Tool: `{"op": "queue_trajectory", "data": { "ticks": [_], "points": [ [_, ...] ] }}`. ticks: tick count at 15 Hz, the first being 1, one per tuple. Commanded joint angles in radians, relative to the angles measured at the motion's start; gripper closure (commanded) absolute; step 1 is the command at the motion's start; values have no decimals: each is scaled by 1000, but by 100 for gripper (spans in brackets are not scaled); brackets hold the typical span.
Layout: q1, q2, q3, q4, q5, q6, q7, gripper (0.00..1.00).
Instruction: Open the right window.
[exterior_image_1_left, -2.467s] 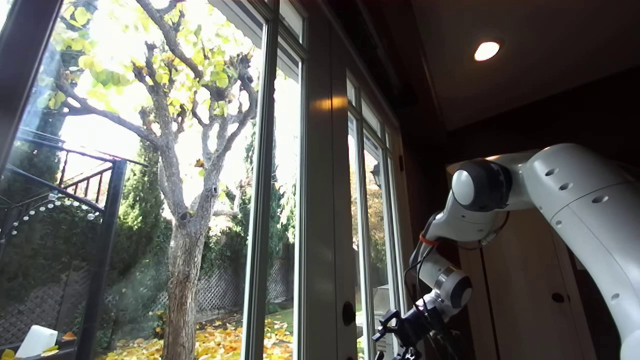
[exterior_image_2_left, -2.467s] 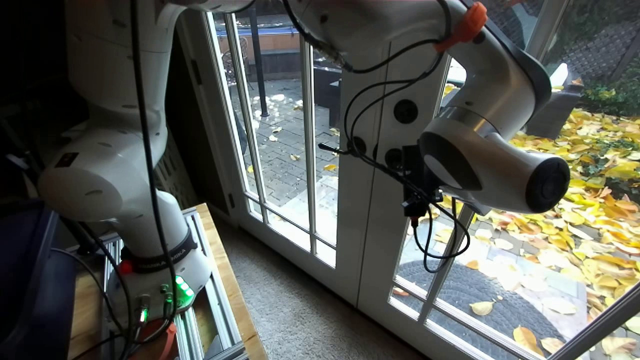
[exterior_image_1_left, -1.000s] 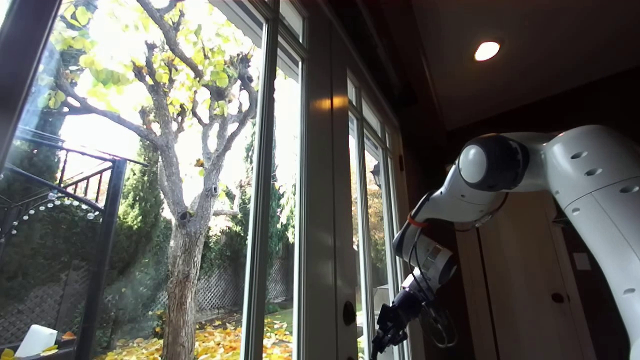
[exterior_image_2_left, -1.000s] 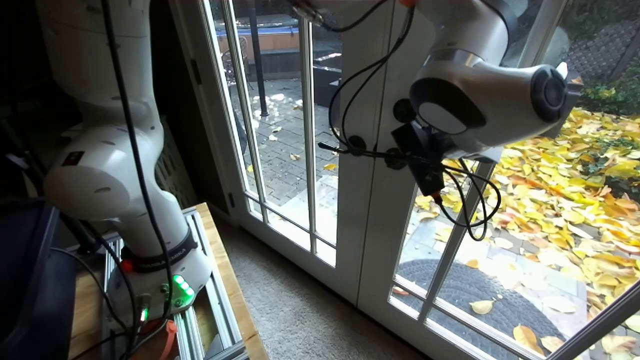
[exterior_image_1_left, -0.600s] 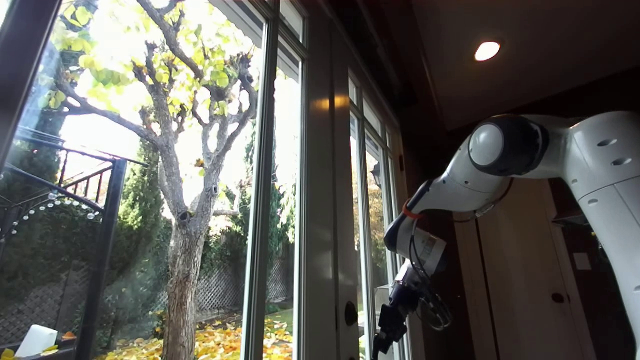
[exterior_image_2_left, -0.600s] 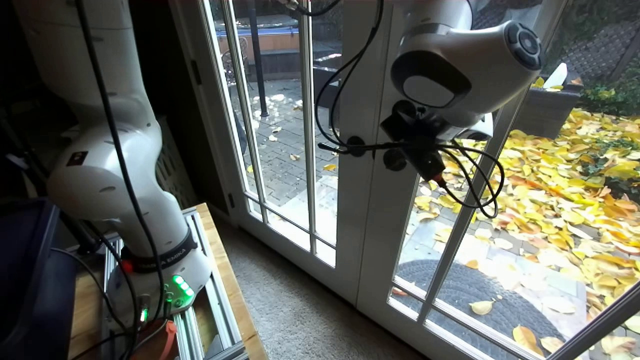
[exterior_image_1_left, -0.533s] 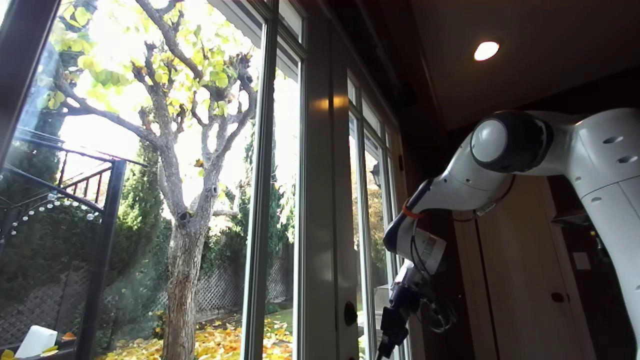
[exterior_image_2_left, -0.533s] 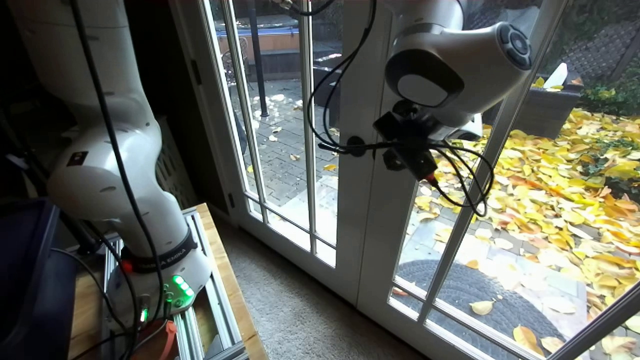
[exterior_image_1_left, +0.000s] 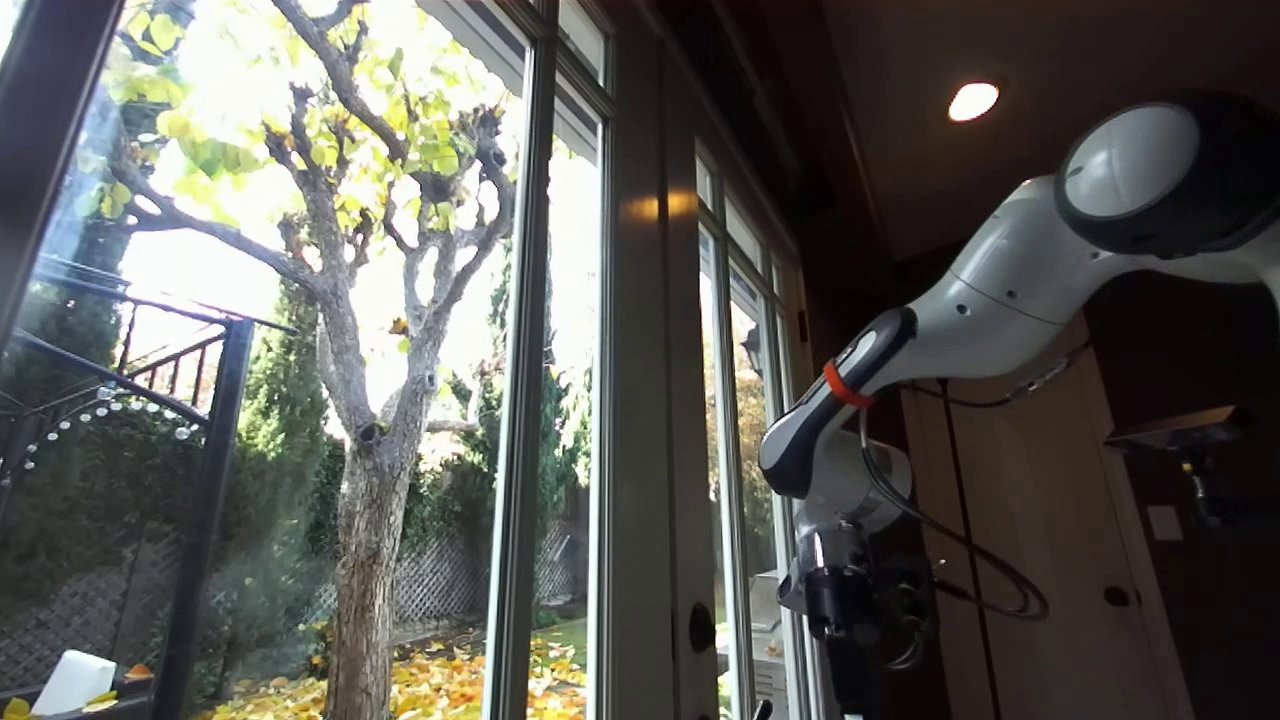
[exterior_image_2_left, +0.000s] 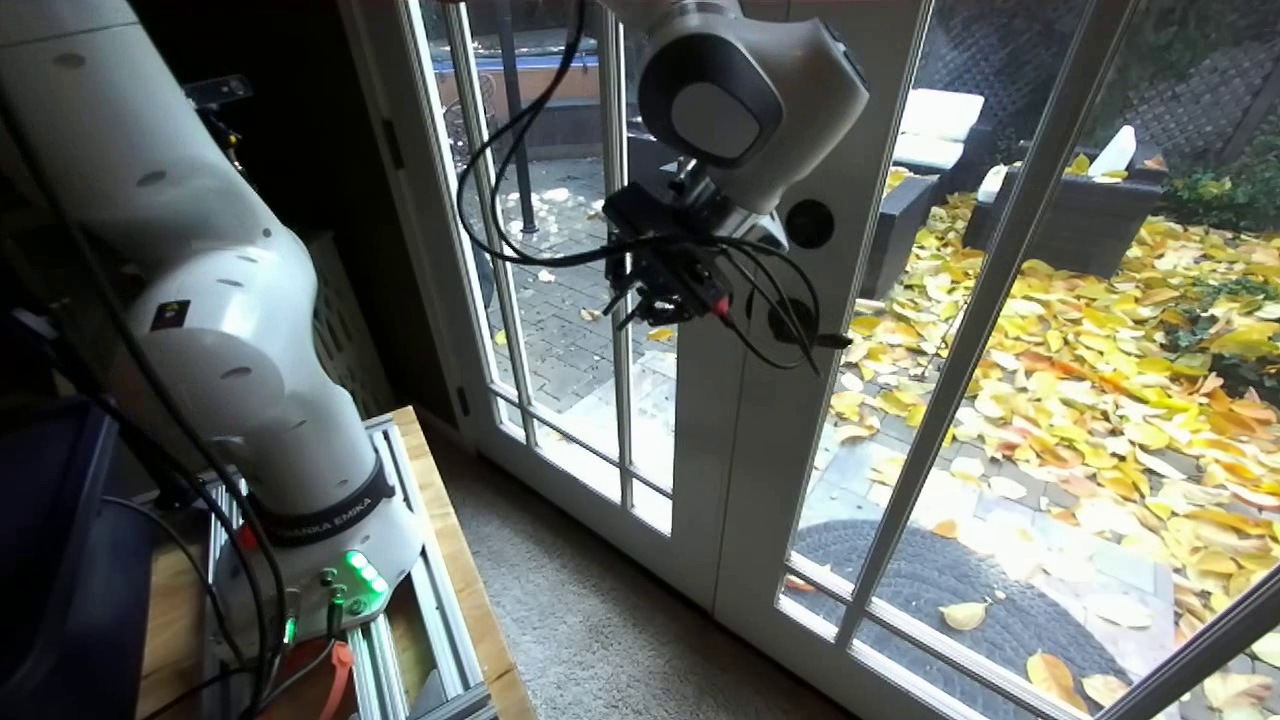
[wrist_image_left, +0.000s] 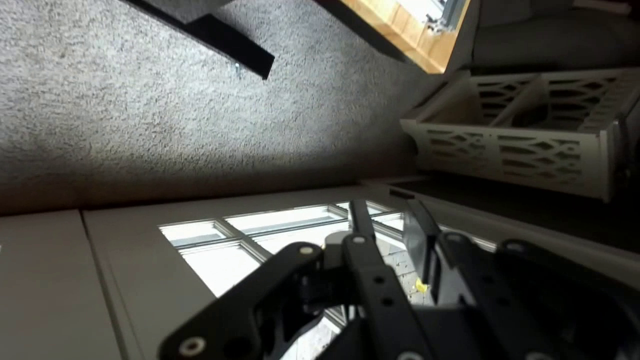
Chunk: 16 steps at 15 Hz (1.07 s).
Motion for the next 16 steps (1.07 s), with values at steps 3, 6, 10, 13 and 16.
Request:
{"op": "queue_trajectory", "data": {
  "ticks": [3,6,10,13,16],
  "points": [
    [7,-171,-55,-7,22,-150,86,49],
    [-22,-141,-135,87,83,-186,123,31],
    [-58,-33,-241,201,185,-181,148,2],
    [-74,99,-287,276,317,-192,162,0],
    [-96,55,-262,228,285,-151,139,0]
  ]
}}
